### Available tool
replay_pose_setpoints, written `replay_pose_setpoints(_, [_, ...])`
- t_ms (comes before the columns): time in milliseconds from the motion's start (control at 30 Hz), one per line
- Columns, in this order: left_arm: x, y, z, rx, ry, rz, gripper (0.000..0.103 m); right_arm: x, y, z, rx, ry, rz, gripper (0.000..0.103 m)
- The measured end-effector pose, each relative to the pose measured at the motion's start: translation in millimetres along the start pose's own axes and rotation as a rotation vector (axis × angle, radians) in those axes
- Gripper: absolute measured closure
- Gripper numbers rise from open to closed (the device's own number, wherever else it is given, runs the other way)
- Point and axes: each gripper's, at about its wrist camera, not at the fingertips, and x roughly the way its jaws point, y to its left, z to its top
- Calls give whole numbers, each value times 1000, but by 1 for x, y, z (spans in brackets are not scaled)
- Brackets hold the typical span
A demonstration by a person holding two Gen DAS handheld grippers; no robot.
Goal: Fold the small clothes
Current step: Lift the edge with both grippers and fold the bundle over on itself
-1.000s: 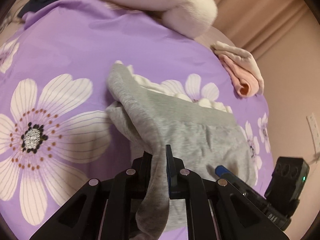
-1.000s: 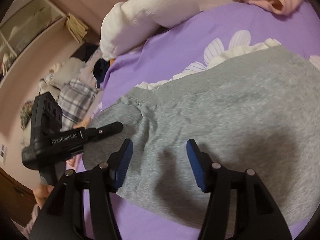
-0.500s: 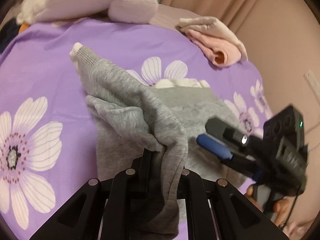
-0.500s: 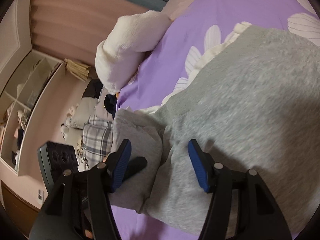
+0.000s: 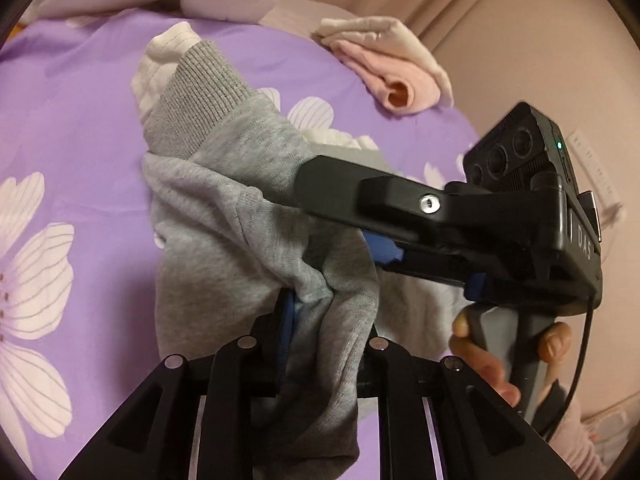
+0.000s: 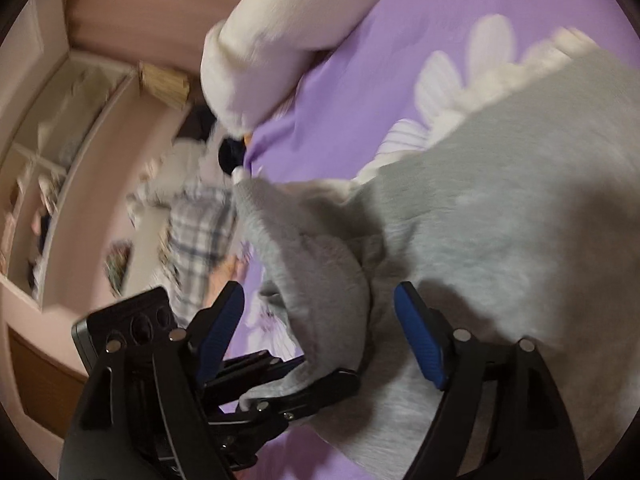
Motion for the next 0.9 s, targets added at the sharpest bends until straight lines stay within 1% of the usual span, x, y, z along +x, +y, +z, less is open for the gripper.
replay_pose_setpoints(100, [-1, -4, -3, 16, 1, 12, 87, 14, 19, 5, -85, 35, -66, 23])
replay_pose_setpoints(133, [1, -8, -2, 27, 3, 24, 87, 19, 24, 7, -106, 47, -96, 23])
replay_pose_setpoints(200, [3, -13, -2, 39, 5, 39, 87, 29, 31, 9, -140, 75, -124, 23])
replay_pose_setpoints(267, [4, -14, -2, 40, 6, 44, 87, 38, 36, 9, -176, 97, -174, 24])
replay_pose_setpoints(333, [3, -13, -2, 33, 6, 38, 87, 44, 35, 11, -190, 117, -186, 29])
replay_pose_setpoints(367, [3, -12, -2, 30, 6, 35, 87, 47, 35, 10, -203, 121, -210, 35])
replay_pose_setpoints(400, [2, -11, -3, 26, 6, 32, 87, 49, 34, 12, -210, 125, -229, 48])
replay_pose_setpoints(433, [1, -11, -3, 25, 8, 33, 87, 52, 31, 12, -219, 133, -251, 59])
replay_pose_setpoints(467, [0, -11, -3, 24, 10, 37, 87, 54, 29, 14, -221, 137, -263, 78])
replay_pose_setpoints(533, [-1, -10, -3, 14, 9, 35, 87, 55, 23, 16, -213, 129, -285, 84])
replay_pose_setpoints(633, [-6, -10, -2, -3, 3, 42, 77, 48, 22, 18, -198, 97, -255, 88])
replay_pose_setpoints(667, [-9, -10, -2, -5, -3, 42, 68, 45, 21, 18, -190, 84, -245, 89])
replay_pose_setpoints(700, [-13, -11, -1, -5, -15, 54, 53, 42, 20, 18, -178, 74, -236, 89])
replay_pose_setpoints(767, [-19, -12, 0, -9, -34, 63, 39, 38, 18, 18, -157, 55, -223, 89])
replay_pose_setpoints(800, [-25, -12, -1, -15, -48, 46, 38, 35, 18, 17, -148, 45, -218, 90])
replay_pose_setpoints(900, [-39, -10, -2, -37, -68, 31, 38, 25, 12, 16, -100, 12, -183, 91])
